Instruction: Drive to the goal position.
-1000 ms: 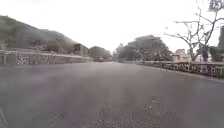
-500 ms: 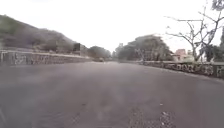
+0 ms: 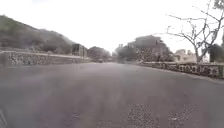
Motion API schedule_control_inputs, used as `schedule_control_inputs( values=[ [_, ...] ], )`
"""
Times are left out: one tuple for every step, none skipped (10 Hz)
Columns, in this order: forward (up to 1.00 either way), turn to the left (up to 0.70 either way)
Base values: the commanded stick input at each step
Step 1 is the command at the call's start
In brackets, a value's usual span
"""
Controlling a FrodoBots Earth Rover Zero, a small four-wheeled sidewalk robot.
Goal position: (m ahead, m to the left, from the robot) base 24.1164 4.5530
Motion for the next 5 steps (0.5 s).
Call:
schedule_control_inputs(
  values=[
    [0.70,0.00],
    [0.70,0.00],
    [0.70,0.00],
    [0.70,0.00],
    [0.70,0.00]
  ],
)
